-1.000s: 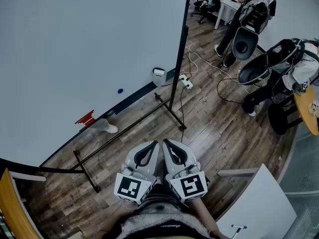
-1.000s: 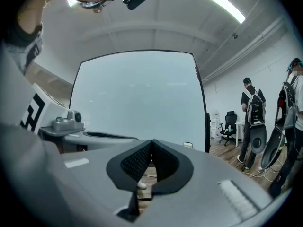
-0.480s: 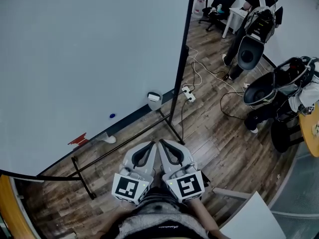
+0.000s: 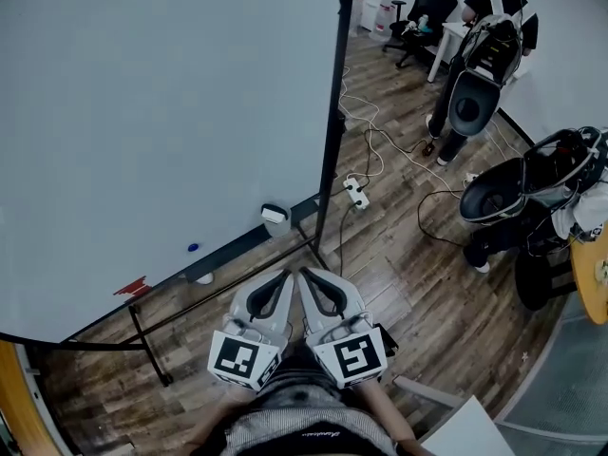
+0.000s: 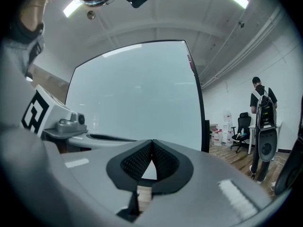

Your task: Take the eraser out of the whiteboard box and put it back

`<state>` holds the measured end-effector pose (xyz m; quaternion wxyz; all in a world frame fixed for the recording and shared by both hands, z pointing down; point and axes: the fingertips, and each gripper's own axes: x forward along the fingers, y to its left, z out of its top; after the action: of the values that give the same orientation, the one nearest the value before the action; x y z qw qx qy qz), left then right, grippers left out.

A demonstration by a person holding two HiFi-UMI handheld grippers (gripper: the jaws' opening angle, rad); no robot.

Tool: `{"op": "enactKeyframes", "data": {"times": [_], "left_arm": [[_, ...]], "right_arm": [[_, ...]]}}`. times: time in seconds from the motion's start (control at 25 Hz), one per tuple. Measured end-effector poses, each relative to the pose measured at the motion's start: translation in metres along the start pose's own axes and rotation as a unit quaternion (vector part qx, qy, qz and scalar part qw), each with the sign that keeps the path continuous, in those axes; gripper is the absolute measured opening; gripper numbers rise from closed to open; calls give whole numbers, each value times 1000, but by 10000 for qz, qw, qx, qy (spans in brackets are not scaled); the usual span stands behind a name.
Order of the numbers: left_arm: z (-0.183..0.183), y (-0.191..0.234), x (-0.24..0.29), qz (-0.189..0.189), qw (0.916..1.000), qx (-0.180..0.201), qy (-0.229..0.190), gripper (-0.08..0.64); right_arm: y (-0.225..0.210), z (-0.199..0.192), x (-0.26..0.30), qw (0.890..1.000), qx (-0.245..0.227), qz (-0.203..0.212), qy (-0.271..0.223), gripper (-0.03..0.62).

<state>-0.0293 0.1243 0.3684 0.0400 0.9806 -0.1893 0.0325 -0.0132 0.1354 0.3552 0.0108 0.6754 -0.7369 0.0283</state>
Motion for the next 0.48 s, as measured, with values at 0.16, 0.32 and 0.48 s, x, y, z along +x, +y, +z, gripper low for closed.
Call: {"op": "enactKeyframes", "data": {"times": [0.16,0.32,0.48], "left_arm": [[0,8,17,219,9998,7,-12,2],[2,23,24,529,9986,-46,-30,2],[-2,46,28,778,9968,-191,5,2]], "right_arm": [[-19,-3,12,9997,-81,221,40,2],[-30,-5,27,9989,-67,443,148,2],[-36,-5,50,9983,-56,558,174,2]]}}
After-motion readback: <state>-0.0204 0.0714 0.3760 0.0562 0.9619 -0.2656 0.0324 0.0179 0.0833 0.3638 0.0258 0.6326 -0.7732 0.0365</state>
